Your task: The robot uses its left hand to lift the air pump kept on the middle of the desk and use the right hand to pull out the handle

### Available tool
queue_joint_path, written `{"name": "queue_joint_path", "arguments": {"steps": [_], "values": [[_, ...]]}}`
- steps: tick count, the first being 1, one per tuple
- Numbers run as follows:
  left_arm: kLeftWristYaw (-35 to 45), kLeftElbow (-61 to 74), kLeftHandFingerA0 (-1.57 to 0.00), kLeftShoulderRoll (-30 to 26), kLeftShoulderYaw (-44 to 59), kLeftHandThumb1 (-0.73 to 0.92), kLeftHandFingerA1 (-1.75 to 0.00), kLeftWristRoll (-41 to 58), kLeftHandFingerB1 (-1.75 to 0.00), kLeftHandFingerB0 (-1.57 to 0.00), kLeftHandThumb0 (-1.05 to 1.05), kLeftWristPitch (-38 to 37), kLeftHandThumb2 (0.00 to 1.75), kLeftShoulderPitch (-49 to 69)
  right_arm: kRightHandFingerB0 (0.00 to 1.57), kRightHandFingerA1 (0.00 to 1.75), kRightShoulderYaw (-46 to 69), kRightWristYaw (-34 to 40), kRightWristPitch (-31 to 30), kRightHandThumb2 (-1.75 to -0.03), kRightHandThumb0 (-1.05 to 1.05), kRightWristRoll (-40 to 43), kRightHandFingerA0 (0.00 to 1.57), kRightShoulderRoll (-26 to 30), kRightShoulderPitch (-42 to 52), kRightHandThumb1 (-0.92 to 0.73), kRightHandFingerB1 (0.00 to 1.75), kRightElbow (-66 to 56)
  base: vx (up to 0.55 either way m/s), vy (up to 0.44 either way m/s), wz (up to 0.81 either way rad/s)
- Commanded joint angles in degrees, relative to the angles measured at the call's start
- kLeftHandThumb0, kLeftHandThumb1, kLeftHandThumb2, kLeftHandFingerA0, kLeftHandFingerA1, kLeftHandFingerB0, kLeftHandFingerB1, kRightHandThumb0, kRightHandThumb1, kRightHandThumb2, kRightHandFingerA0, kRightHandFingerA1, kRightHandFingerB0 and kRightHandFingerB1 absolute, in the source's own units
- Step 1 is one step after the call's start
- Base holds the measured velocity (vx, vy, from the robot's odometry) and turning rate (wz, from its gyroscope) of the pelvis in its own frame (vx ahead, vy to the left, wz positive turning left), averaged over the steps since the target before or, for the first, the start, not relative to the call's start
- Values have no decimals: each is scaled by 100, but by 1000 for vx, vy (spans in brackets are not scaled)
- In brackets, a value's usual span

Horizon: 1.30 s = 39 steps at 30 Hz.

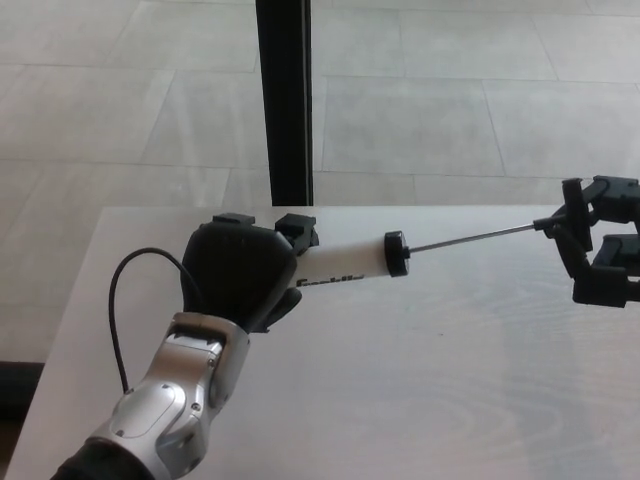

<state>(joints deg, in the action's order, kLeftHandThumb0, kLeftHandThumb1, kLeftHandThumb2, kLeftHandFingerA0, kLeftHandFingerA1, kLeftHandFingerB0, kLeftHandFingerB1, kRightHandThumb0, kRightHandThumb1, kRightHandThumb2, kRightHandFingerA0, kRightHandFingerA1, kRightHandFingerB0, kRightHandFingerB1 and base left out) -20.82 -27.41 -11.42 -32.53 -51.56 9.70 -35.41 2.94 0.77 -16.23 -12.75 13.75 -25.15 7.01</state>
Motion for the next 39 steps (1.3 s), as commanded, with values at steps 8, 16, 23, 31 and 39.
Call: {"name": "queue_joint_path", "arguments": {"steps": [8, 16, 23, 31, 39], "values": [[80, -6, -77, -130, 30, 73, -147, -69, -65, -63, -30, -28, 72, 120, 0, 58, -189, -1561, -828, -56, -63, 550, 63, 727, 61, -54, 17, -364, 0, 0, 0], [167, 24, -76, -73, 54, 70, -152, -31, -76, -70, -28, 58, 73, 123, 0, 0, -622, -2226, -726, -65, -105, 327, 0, 1454, 108, -70, 0, -178, 0, 0, 0], [294, 112, -80, -88, -5, 67, -153, -149, -96, -77, -28, 187, 79, 174, 0, 0, -199, -2030, -880, -64, -105, 664, 0, 1489, 138, -72, 0, -52, 0, 0, 0], [-133, -26, -90, -93, -105, 58, -169, -145, -129, -79, -19, -162, 86, 594, 0, 0, 364, -1564, -677, -64, -98, 837, 0, 1177, 105, -79, 0, 158, 0, 0, 0], [2371, 90, -73, -117, -360, 69, -113, 65, -75, -70, -26, 842, 68, 1189, 0, 0, 664, -1353, -499, -64, -94, 870, 0, 1033, 174, -80, 0, 187, 0, 0, 0]]}}
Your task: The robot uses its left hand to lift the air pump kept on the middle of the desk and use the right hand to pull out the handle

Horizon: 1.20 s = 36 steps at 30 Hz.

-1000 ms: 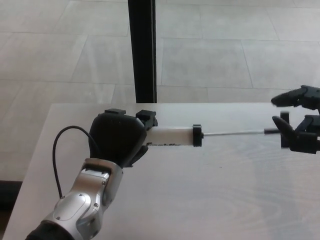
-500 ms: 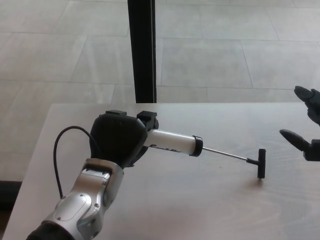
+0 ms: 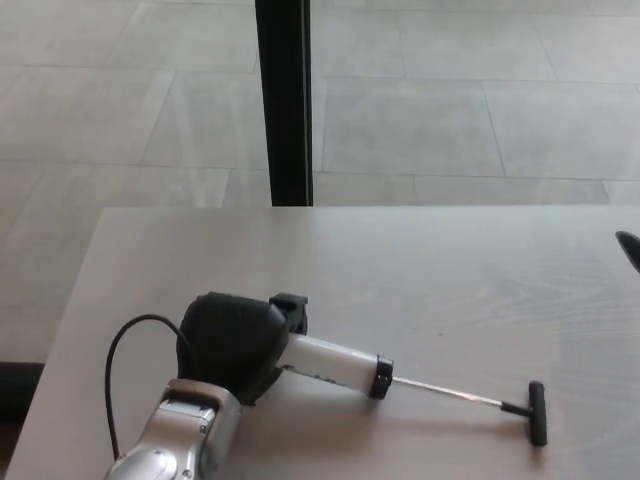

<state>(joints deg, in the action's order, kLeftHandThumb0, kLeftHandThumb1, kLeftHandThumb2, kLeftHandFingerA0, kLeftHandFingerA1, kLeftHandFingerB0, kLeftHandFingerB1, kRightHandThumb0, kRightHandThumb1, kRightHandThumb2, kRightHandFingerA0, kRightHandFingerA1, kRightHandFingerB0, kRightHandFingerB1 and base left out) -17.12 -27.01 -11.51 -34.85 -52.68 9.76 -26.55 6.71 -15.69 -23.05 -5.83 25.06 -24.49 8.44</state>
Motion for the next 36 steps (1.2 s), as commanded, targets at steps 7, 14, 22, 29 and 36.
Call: {"name": "queue_joint_path", "arguments": {"steps": [7, 14, 22, 29, 36], "values": [[4100, 124, -20, -377, -644, 57, -66, -330, -37, -11, -46, 1560, 58, 17, 0, 24, 446, 406, 175, -103, -105, 275, 0, -196, 50, -68, 1, 133, 0, 0, 0], [4928, 246, 0, -524, -660, 38, -25, -309, -7, -9, -72, 1801, 77, -233, 0, 26, 416, 577, 274, -104, -105, 151, 0, -213, 0, -66, 3, 186, 0, 0, 0], [5575, 545, 0, -847, -573, 42, -25, -270, -8, 0, -77, 1974, 83, -351, 0, 0, 413, 542, 189, -69, -99, 103, 0, -120, 8, -77, 0, 131, 0, 0, 0], [6374, 821, 0, -1549, -114, 39, 0, 470, 0, 0, -93, 1678, 75, -612, 0, 0, 451, 454, 245, -86, -103, 122, 0, -23, 60, -65, 0, 119, 0, 0, 0], [7435, 652, 0, -2532, 3174, 50, 0, 4485, 0, 0, -90, 1276, 56, -710, 0, 0, 711, 164, 208, -63, -105, 289, 0, 297, 140, -77, 0, 119, 0, 0, 0]]}}
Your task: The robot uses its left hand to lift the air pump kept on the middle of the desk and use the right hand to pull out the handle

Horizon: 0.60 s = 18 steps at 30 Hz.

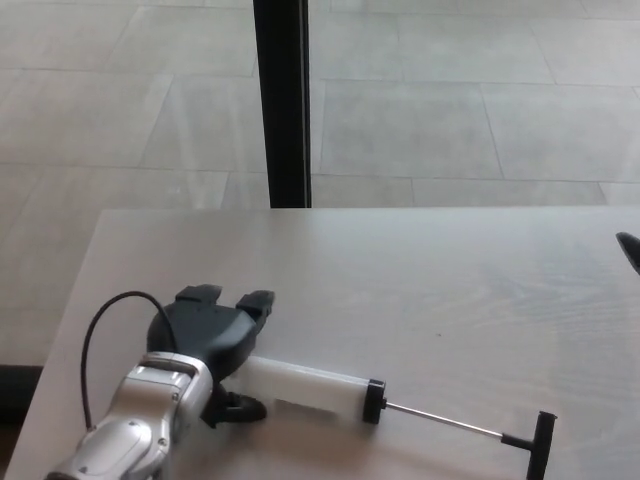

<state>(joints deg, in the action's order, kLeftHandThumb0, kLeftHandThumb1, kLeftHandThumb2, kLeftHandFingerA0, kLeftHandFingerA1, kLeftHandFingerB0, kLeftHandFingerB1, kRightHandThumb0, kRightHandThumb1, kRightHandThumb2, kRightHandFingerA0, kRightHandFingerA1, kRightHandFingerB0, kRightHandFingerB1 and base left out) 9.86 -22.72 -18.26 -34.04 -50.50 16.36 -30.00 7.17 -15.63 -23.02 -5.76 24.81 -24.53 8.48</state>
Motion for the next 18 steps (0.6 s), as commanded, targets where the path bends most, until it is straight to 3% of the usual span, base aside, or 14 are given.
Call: {"name": "queue_joint_path", "arguments": {"steps": [1, 3, 4, 5, 7, 9, 10, 11, 12, 13, 14, 15, 16, 18], "values": [[4765, 117, 0, -1868, 3640, 51, 0, 4665, 0, 0, -86, 736, 57, -340, 0, 0, 724, 122, 239, -88, -103, 299, 0, 396, 151, -64, 0, 163, 0, 0, 0], [4786, -97, 0, -1854, 4378, 52, 0, 5196, 0, 0, -84, 863, 56, -301, 0, 0, 799, 102, 328, -88, -103, 298, 0, 490, 185, -64, 0, 224, 0, 0, 0], [4765, -325, 0, -1913, 4797, 58, 0, 5422, 0, 0, -84, 868, 58, -329, 0, 0, 797, 175, 400, -64, -105, 163, 0, 618, 215, -79, 0, 310, 0, 0, 0], [4573, -389, 0, -1889, 5344, 46, 0, 5693, 0, 0, -80, 1017, 78, -287, 0, 0, 923, 113, 351, -64, -104, 231, 0, 702, 247, -78, 0, 327, 0, 0, 0], [4539, -561, 0, -1955, 5889, 44, 0, 5930, 0, 0, -85, 1444, 78, -405, 0, 0, 1082, 63, 405, -64, -102, 318, 0, 806, 265, -78, 0, 461, 0, 0, 0], [4186, -964, 0, -2046, 6974, 34, 0, 6398, -6, 0, -77, 2021, 72, -540, 0, 0, 1306, 8, 658, -64, -96, 363, 0, 1061, 345, -80, 0, 745, 0, 0, 0], [4183, -1073, 0, -2194, 7504, 44, -20, 6620, 0, -6, -80, 2183, 88, -427, 0, 0, 1462, -31, 570, -86, -99, 334, 0, 1274, 447, -69, 0, 739, 0, 0, 0], [4328, -1225, 0, -2393, 7835, 48, -27, 6757, -20, -6, -86, 2083, 91, -257, 0, 0, 1709, -99, 555, -65, -100, 444, 0, 1416, 517, -79, 0, 825, 0, 0, 0], [4351, -1323, 0, -2508, 8208, 48, -34, 6905, -37, -2, -84, 1956, 91, -58, 0, 0, 1966, -106, 623, -70, -98, 556, 0, 1547, 549, -79, 0, 1032, 0, 0, 0], [4354, -1338, 0, -2514, 8253, 48, -34, 6921, -37, -2, -84, 1947, 91, -45, 0, 0, 1981, -106, 632, -70, -98, 562, 0, 1564, 539, -79, 0, 1063, 0, 0, 0], [4026, -1393, 0, -2502, 8835, 46, -47, 7093, -53, -1, -82, 1950, 90, 210, 0, 0, 2336, -105, 778, -71, -96, 710, 0, 1736, 618, -78, 0, 1337, 0, 0, 0], [3719, -1408, 0, -2453, 9313, 55, -50, 7229, -59, 0, -91, 1826, 65, 499, 0, 0, 2679, -108, 737, -64, -99, 853, 0, 1908, 667, -78, 0, 1567, 0, 0, 0], [3553, -1430, 0, -2448, 9430, 56, -25, 7137, -27, -6, -94, 1459, 99, 838, 0, 0, 2916, -5, 670, -88, -100, 869, 0, 2058, 717, -63, 2, 1694, 0, 0, 0], [2964, -1301, -2, -2331, 9718, 59, -31, 6909, -26, -6, -92, 1145, 103, 1363, 0, 0, 3179, 156, 806, -97, -101, 836, 0, 2397, 827, -66, 6, 2154, 0, 0, 0]]}}
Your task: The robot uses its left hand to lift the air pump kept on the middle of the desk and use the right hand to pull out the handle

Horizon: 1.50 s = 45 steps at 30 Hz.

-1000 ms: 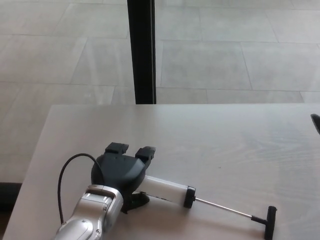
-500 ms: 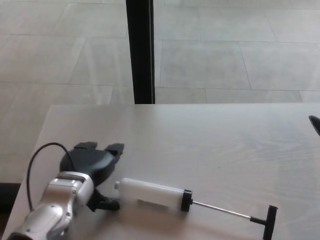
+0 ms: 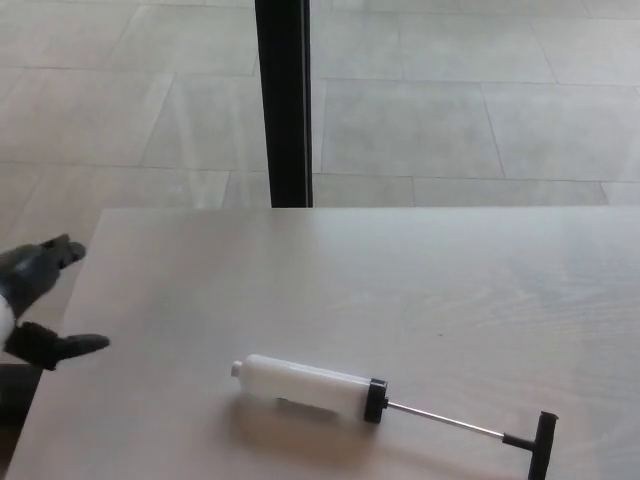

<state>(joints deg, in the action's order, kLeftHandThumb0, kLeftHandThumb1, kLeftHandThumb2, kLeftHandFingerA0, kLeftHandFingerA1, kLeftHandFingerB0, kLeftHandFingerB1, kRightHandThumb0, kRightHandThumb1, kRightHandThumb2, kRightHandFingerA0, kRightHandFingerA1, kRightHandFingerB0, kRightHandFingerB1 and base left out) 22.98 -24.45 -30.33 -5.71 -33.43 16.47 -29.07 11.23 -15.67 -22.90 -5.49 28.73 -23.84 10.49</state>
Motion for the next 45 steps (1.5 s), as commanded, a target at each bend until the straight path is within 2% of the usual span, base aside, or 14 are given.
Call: {"name": "queue_joint_path", "arguments": {"steps": [1, 2, 4, 14, 15, 17, 20, 30, 33, 35, 37, 38, 39, 45], "values": [[1080, -1271, 0, -1092, 7157, 56, -47, 5063, -34, -5, -85, 940, 103, 1633, 0, 0, 3062, 327, 962, -96, -101, 843, 0, 2223, 882, -65, 7, 2307, 0, 0, 0], [885, -1615, -2, -1127, 7302, 76, -47, 5102, -40, -2, -88, 742, 63, 1884, 0, 0, 3254, 394, 1226, -95, -102, 948, 0, 2365, 984, -63, 5, 2687, 0, 0, 0], [637, -1825, 0, -997, 7480, 58, -51, 5107, -39, 0, -82, 430, 107, 2450, 0, 0, 3525, 501, 1512, -93, -98, 1061, 0, 2622, 1314, -63, 11, 3294, 0, 0, 0], [18, -3430, -6, -602, 8058, 60, -59, 5676, -46, 0, -84, -770, 104, 4086, 3, 0, 4798, 1220, 2257, -86, -103, 1838, 0, 2739, 3055, -63, 13, 4780, 0, 0, 0], [-126, -3617, -6, -612, 8150, 79, -59, 5780, -49, -2, -83, -776, 64, 4099, 8, 33, 4897, 1317, 2296, -107, -96, 1903, 2, 2689, 3184, -65, 9, 4831, 0, 0, 0], [-765, -3900, -22, -501, 8168, 62, -70, 5756, -57, -6, -80, -993, 104, 4167, 0, 39, 5315, 1467, 2362, -120, -90, 2272, 0, 2499, 3332, -81, 23, 4942, 0, 0, 0], [-1365, -4346, -18, -297, 7604, 80, -53, 5201, -41, -13, -78, -1195, 64, 4367, 2, 35, 6006, 1541, 2487, -109, -80, 3136, 0, 2063, 3310, -70, 21, 5256, 0, 0, 0], [-1158, -4430, -20, 223, 7326, 64, -58, 4754, -50, -11, -75, -904, 102, 4452, 0, 53, 5791, 1865, 2503, -106, -40, 2953, 1, 1627, 2942, -43, 52, 5812, 0, 0, 0], [-1203, -4274, -21, 320, 7243, 85, -53, 4592, -48, -18, -73, -1050, 65, 4262, 6, 48, 5767, 1630, 2394, -66, -80, 2888, 1, 1496, 2667, -88, 35, 5599, 0, 0, 0], [-1167, -4276, -21, 362, 7254, 84, -54, 4549, -46, -20, -73, -1114, 65, 4266, 9, 44, 5639, 1619, 2457, -110, -87, 2714, 1, 1462, 2583, -71, 36, 5652, 0, 0, 0], [-902, -4277, -12, 418, 7082, 84, -47, 4344, -43, -15, -75, -1073, 65, 4459, 13, 54, 5593, 1714, 2420, -66, -80, 2647, 21, 1303, 2401, -87, 34, 5669, 0, 0, 0], [-870, -4224, -1, 473, 7053, 55, -52, 4297, -51, 0, -38, -1051, 113, 4541, 6, 58, 5596, 1674, 2496, -104, -79, 2642, 17, 1202, 2369, -67, 46, 5681, 0, 0, 0], [-850, -4234, -8, 514, 7213, 85, -48, 4452, -49, -17, -72, -1048, 63, 4542, 11, 71, 5676, 1759, 2474, -103, -81, 2709, 33, 1132, 2299, -66, 47, 5689, 0, 0, 0], [-1033, -4386, -24, 437, 7277, 85, -48, 4457, -44, -21, -67, -1097, 64, 4431, 11, 48, 5594, 1306, 2573, -66, -74, 2675, 6, 678, 2296, -86, 31, 5716, 0, 0, 0]]}}
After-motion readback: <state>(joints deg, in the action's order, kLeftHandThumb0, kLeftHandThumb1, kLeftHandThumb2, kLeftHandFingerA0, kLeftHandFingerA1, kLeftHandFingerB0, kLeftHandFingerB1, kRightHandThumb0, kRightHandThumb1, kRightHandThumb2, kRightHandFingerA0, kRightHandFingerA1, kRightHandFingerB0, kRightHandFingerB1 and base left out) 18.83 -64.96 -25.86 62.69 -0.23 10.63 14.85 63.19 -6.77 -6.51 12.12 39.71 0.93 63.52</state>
